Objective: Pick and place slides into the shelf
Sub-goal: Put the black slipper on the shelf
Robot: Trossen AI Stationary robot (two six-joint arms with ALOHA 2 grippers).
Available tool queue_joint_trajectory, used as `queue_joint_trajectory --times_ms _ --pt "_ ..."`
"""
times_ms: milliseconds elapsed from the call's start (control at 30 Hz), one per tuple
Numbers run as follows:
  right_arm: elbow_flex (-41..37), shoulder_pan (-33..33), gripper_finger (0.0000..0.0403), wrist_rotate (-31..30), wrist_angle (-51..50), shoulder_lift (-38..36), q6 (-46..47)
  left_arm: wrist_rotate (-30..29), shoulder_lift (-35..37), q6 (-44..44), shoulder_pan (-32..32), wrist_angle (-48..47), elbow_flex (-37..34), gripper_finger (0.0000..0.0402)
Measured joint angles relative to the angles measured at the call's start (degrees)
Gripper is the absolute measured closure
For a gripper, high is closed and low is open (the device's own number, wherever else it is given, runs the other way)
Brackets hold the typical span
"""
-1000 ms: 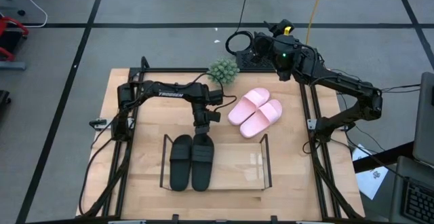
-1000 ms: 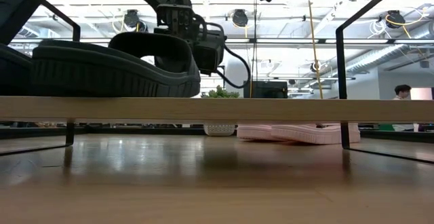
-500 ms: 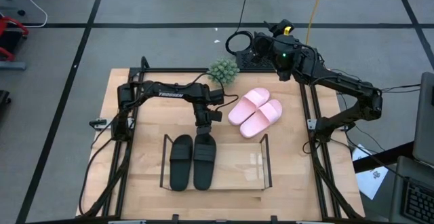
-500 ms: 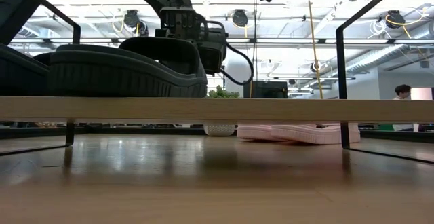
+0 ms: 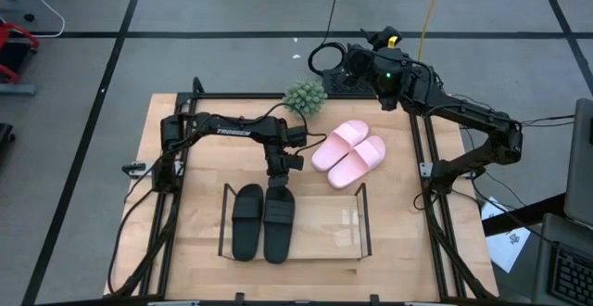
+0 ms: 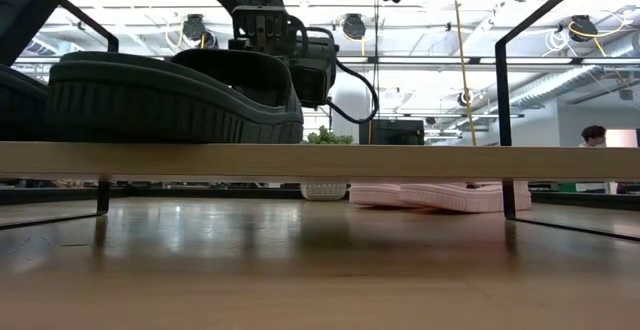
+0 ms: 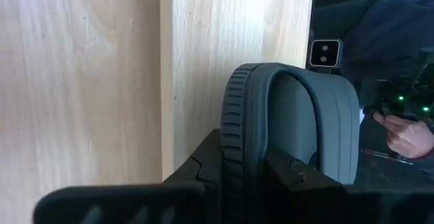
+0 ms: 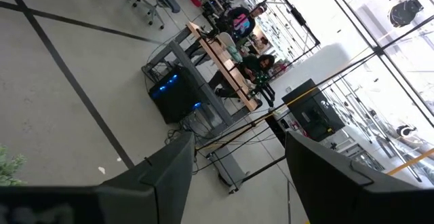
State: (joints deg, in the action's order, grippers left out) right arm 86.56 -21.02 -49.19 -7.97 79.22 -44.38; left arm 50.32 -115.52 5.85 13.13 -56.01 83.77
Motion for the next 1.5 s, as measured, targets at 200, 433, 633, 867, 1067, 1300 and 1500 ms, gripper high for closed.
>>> queue_joint_trajectory --times_ms 200,433,633,867,1067,1300,1500 --pt "0.0 0.0 0.0180 0.0 0.0 0.0 0.0 -0.9 0.0 -0.4 -0.2 -0.1 0.0 0.0345" --pt "0.0 0.0 0.0180 0.0 0.0 0.0 0.0 -1.3 0.0 -0.6 -0.1 -0.2 0.0 0.0344" --pt "0.0 0.0 0.0180 0.0 0.0 0.0 0.0 -1.4 0.0 -0.7 0.5 -0.2 0.0 0.0333" --pt "0.0 0.0 0.0180 0.0 0.0 0.0 0.0 -3.5 0.0 -1.1 0.2 -0.2 0.0 0.0281" --pt "0.0 0.0 0.0180 0.0 0.0 0.0 0.0 -5.7 0.0 -1.9 0.3 -0.3 0.0 0.0247" --pt "0.0 0.0 0.0180 0.0 0.0 0.0 0.0 -5.8 0.0 -2.2 0.3 -0.3 0.0 0.0227" --pt "0.0 0.0 0.0180 0.0 0.0 0.0 0.0 -5.6 0.0 -3.4 0.3 -0.3 0.0 0.0207"
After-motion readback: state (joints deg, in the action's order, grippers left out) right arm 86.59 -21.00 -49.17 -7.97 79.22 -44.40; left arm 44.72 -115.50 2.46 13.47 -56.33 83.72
